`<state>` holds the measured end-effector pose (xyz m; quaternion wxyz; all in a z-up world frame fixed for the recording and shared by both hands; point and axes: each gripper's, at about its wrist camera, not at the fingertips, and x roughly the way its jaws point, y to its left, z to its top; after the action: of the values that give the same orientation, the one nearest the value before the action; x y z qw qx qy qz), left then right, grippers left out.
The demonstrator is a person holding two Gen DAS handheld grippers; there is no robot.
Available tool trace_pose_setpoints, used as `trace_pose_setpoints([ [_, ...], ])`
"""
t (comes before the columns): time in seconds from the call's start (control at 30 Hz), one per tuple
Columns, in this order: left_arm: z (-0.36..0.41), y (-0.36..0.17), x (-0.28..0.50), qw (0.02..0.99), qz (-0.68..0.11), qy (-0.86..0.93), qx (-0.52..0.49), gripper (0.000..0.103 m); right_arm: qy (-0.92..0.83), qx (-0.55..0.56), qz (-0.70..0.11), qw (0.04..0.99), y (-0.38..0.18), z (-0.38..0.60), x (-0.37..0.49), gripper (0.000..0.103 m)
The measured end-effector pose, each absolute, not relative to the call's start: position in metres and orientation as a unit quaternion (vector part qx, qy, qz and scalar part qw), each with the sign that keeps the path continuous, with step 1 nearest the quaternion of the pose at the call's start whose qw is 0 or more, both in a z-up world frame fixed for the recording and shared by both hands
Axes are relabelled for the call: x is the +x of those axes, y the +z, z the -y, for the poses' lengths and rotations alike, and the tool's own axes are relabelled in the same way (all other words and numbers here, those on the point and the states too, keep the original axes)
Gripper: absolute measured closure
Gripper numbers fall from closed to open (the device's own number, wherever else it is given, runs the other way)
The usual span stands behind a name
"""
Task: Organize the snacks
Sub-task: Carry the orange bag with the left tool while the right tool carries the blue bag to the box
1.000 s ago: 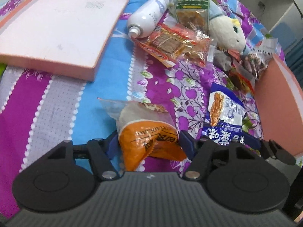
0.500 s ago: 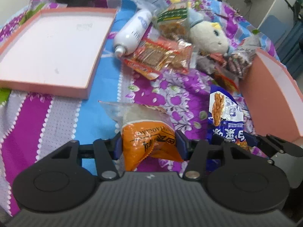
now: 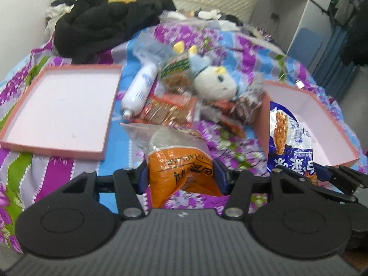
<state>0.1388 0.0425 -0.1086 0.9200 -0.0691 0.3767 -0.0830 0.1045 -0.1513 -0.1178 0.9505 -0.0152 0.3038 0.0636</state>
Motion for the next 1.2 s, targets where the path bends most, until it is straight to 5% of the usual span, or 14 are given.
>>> trace_pose_setpoints([
  [0.57, 0.007, -0.012, 0.095, 0.934, -0.309, -0.161, -0.072, 0.042, 0.023, 0.006, -0.238, 0.971, -0.04, 0.193, 0.053, 0.059],
  [1.2, 0.131, -0.031, 0.174, 0.895, -0.359, -0.258, -0.051, 0.042, -0.07, 0.036, -0.275, 0.958, -0.049, 0.292, 0.084, 0.058],
])
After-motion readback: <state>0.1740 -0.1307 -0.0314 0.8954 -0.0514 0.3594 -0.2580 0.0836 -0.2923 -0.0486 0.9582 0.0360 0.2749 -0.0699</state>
